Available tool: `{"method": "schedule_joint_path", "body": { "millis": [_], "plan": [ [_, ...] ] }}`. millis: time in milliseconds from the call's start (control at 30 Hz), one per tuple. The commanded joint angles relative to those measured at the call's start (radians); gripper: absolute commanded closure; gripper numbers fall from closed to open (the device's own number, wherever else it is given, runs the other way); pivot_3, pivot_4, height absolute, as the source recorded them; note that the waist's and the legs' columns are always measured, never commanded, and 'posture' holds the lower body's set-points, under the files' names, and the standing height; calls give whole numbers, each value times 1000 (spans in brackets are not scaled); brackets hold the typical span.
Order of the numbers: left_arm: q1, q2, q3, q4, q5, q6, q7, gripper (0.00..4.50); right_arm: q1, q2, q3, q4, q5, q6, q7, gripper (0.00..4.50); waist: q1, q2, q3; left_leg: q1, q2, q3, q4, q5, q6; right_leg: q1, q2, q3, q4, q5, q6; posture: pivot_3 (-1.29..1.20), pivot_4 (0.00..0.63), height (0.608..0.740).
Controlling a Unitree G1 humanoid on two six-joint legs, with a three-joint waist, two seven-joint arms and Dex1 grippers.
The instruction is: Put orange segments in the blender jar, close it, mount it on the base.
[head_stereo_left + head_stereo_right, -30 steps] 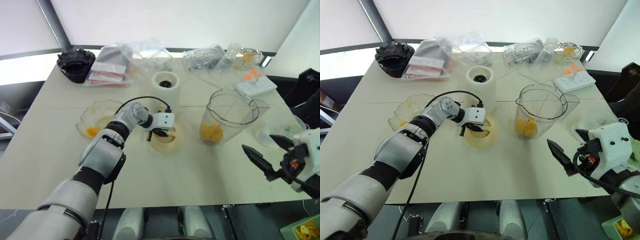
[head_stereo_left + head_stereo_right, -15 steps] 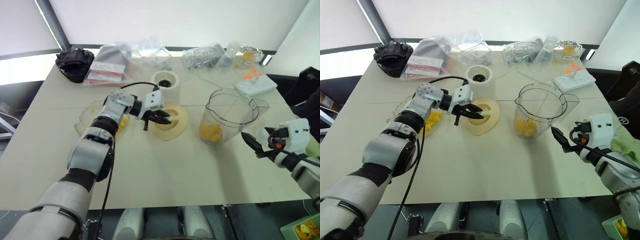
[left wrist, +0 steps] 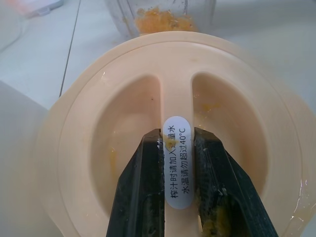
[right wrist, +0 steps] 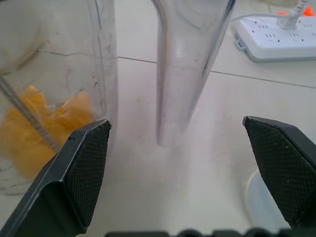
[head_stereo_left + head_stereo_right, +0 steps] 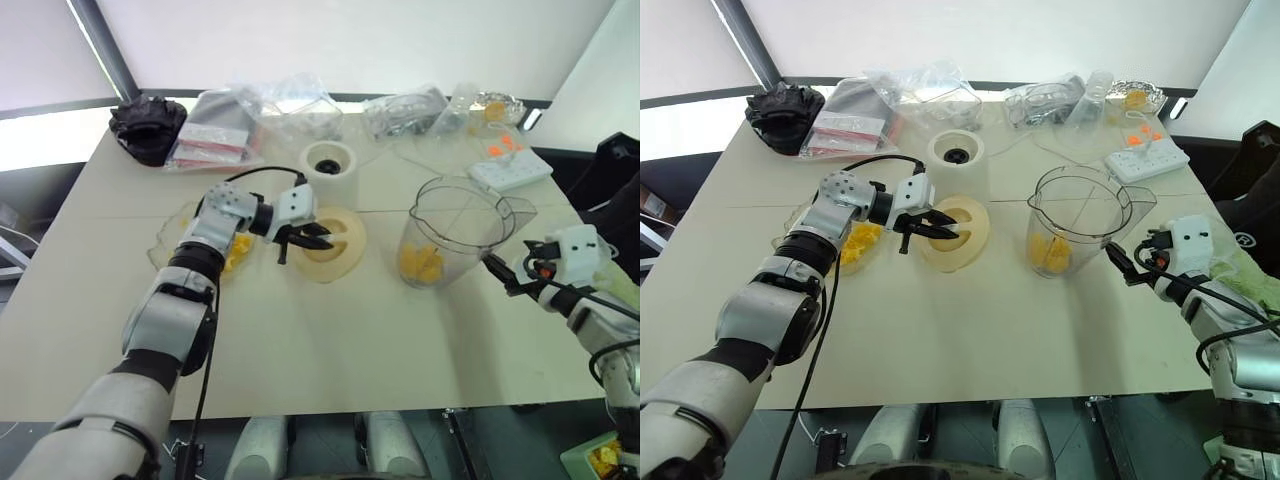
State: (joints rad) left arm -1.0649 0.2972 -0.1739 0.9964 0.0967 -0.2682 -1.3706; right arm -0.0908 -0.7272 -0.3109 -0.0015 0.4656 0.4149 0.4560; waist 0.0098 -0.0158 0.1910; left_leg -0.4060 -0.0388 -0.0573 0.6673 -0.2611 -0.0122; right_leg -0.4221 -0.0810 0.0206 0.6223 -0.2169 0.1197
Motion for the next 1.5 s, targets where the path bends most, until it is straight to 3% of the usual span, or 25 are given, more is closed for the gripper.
{"method": "schedule_joint_path", "body": {
  "millis": [33,667,767,933,967,1267,1500],
  "plan": [
    [-2,13,7,-48,-25,-9,11,4252,-51,5,-11,47,-33,-50,27,0,0,0,0,0,0,0,0,0,0,0,0,0,0,0,0,0,150,740],
    [41,52,10,-156,-47,39,30,4252,-306,93,-1,370,-128,-214,40,0,-21,0,0,1,-1,0,0,0,0,-2,0,1,7,0,0,0,150,740],
    [46,62,12,-175,-57,53,31,4252,-314,107,6,378,-139,-233,41,844,-24,1,0,1,-1,0,0,0,0,-2,0,1,7,0,0,0,150,740],
    [28,88,36,-210,-93,108,30,4252,-294,129,6,338,-135,-231,41,3281,-23,1,0,1,-1,0,0,0,0,-2,-1,1,7,0,0,0,150,740],
    [9,99,47,-211,-108,128,24,4252,-282,136,7,313,-135,-223,33,3597,-23,1,0,2,-1,0,0,0,0,-2,-1,2,7,0,0,0,150,740],
    [-228,169,114,-169,-204,287,-25,4252,-155,247,62,-108,-101,-81,-80,3600,-27,1,1,1,-1,-1,0,1,-1,-4,0,1,8,0,0,0,150,740],
    [-377,145,132,-103,-243,307,-71,4252,-126,374,162,-352,-102,48,-173,3600,-28,2,2,0,-1,0,0,1,-1,-5,0,2,9,0,0,0,150,740]
  ]
}}
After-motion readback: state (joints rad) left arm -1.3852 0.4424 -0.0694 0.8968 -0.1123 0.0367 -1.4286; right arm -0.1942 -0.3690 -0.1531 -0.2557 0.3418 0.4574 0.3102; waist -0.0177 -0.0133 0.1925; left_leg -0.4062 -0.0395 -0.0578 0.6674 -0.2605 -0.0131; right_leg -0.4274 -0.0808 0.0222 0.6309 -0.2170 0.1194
